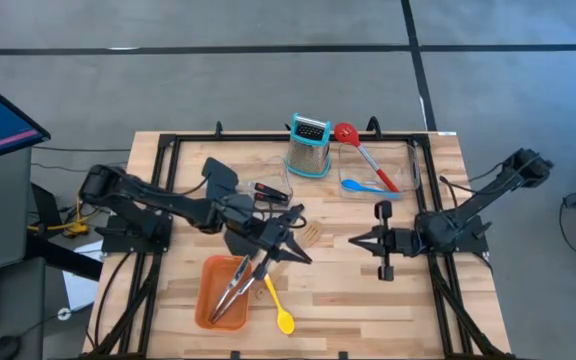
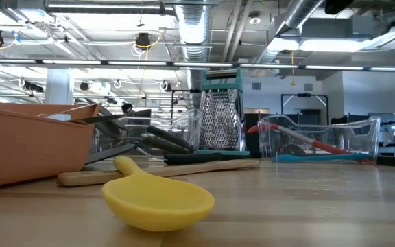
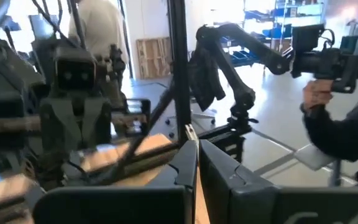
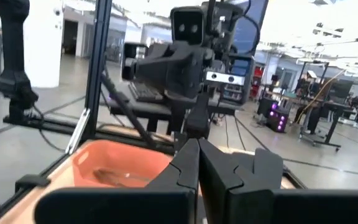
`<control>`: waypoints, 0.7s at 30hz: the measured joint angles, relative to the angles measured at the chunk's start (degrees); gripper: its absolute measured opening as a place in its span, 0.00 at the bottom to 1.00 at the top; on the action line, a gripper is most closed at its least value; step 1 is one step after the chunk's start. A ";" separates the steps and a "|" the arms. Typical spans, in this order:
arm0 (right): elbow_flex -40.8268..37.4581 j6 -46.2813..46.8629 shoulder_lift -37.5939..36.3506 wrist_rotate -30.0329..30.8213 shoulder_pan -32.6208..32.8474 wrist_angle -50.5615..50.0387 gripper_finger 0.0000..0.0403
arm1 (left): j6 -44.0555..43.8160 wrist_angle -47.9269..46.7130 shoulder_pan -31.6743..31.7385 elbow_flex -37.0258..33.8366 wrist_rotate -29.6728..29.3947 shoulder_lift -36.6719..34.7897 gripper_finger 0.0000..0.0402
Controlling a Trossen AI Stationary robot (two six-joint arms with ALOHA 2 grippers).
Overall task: Pick & Place Kitchen Items
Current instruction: Put the yellow serving spoon into the right transparent bin
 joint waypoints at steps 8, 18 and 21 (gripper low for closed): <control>0.01 -1.52 -1.82 0.35 1.68 -1.66 0.00 | -0.17 -13.65 0.44 1.97 0.02 -2.26 0.01; 0.01 -2.41 -1.77 0.35 1.64 -2.84 0.00 | 18.00 -37.78 1.91 11.53 -0.02 -1.75 0.01; 0.01 -2.41 -1.77 0.35 1.64 -3.19 0.00 | 20.47 -39.34 0.88 11.66 0.01 -0.69 0.01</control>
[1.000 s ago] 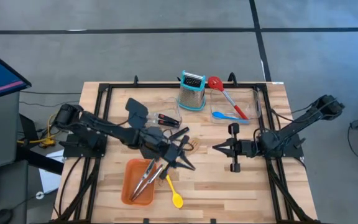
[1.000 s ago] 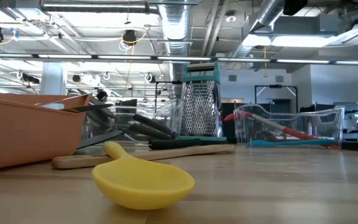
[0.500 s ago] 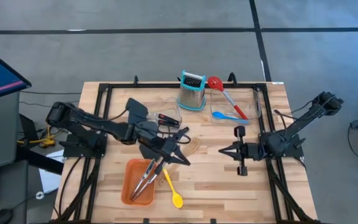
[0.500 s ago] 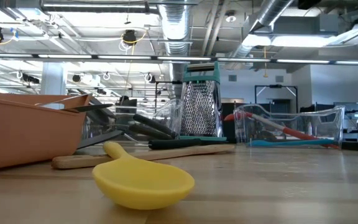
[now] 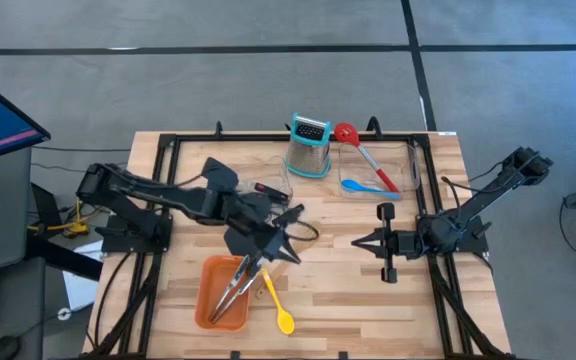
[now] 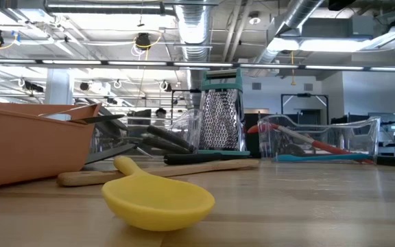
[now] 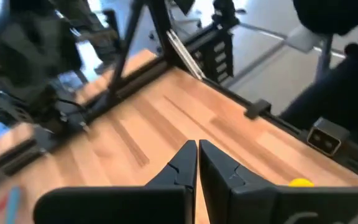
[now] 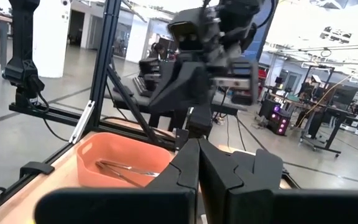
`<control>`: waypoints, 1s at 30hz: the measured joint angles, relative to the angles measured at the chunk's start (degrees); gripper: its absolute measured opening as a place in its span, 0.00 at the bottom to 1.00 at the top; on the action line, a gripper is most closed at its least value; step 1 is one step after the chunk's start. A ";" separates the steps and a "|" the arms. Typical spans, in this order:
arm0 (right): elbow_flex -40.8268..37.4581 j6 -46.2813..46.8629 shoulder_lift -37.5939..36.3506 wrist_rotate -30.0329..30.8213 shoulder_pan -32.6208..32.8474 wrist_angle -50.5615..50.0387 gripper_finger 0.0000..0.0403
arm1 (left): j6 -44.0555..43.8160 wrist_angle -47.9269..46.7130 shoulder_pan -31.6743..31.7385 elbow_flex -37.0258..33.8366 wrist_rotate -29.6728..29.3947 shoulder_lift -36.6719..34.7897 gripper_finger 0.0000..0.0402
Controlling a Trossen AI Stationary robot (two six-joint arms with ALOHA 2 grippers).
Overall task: Pick & Place Kitchen Items
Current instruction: Put the yellow serving spoon into the right transparent bin
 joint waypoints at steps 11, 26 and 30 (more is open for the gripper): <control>0.00 -0.59 -0.78 -0.01 0.00 -0.23 0.00 | -1.65 -8.35 0.18 9.77 -8.35 16.26 0.01; 0.00 -0.39 -2.27 -0.01 -0.07 -5.09 0.00 | 2.00 -16.72 -6.31 13.36 -5.79 20.24 0.01; 0.00 -0.39 -2.27 -0.02 -0.07 -5.33 0.00 | 2.08 -17.12 -10.31 13.34 -12.16 20.24 0.01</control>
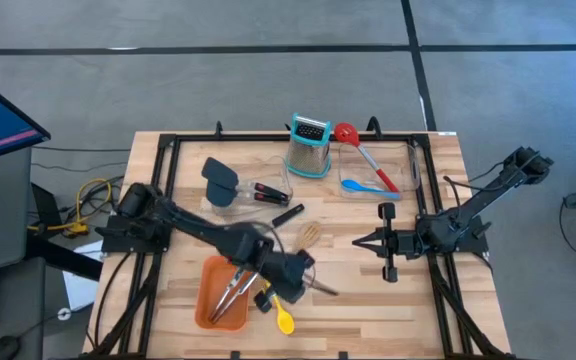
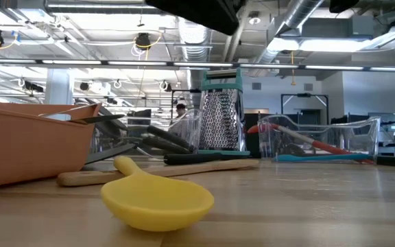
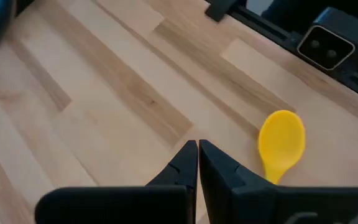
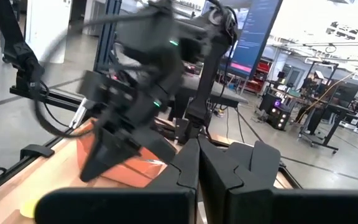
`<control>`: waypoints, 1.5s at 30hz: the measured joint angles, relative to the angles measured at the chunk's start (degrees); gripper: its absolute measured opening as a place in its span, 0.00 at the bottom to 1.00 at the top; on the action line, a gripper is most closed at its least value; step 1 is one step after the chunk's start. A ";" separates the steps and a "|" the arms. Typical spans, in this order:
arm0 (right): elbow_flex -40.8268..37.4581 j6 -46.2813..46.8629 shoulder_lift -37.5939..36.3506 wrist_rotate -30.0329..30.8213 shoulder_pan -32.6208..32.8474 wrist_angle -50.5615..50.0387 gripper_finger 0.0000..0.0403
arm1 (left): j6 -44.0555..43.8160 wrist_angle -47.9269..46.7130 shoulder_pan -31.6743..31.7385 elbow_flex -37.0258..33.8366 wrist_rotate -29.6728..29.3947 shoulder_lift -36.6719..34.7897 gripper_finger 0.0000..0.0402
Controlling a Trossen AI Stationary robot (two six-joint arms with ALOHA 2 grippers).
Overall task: Pick & Place Kitchen Items
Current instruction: Put the yellow serving spoon into the right transparent bin
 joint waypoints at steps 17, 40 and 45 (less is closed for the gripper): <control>0.00 4.81 0.13 -0.24 0.00 -0.41 0.00 | -9.48 -2.56 -4.30 -1.53 2.50 0.04 0.01; 0.00 4.98 0.13 -0.24 0.00 -3.98 0.00 | -12.27 -2.61 -1.82 -13.37 0.76 0.28 0.10; 0.00 4.98 0.13 -0.24 0.00 -3.96 0.00 | -12.30 -0.98 -1.81 -13.40 0.71 0.28 0.20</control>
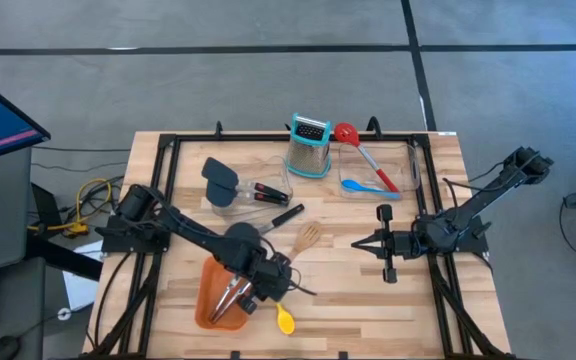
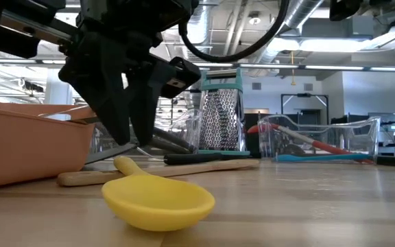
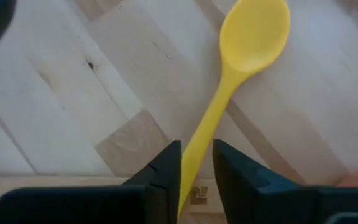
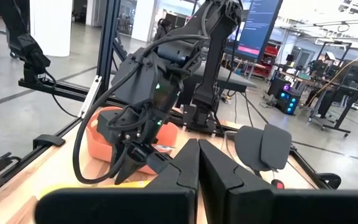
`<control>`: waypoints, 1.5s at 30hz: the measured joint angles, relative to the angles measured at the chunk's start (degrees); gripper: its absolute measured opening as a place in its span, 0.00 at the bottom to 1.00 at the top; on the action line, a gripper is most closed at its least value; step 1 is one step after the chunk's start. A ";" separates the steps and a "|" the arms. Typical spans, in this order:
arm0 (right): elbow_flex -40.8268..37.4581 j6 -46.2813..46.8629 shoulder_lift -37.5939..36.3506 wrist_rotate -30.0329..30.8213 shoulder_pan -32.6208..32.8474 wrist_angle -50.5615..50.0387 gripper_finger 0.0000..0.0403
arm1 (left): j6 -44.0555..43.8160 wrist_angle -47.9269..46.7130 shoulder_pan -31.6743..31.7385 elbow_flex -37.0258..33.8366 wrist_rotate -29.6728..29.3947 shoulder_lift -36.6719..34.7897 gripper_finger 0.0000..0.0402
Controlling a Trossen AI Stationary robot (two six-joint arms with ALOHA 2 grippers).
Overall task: Pick & Place Kitchen Items
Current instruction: Put the yellow serving spoon into the right transparent bin
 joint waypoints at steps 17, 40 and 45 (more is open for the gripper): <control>0.00 -0.02 0.00 0.00 0.00 0.32 0.00 | -0.61 1.41 0.35 0.01 -2.54 1.70 0.40; 0.00 -0.02 0.00 0.00 0.00 0.49 0.00 | -3.42 1.17 0.41 -0.35 -1.46 4.61 0.35; 0.00 -0.02 0.00 0.00 0.02 0.47 0.00 | -3.41 1.25 0.43 -0.42 -1.65 4.39 0.24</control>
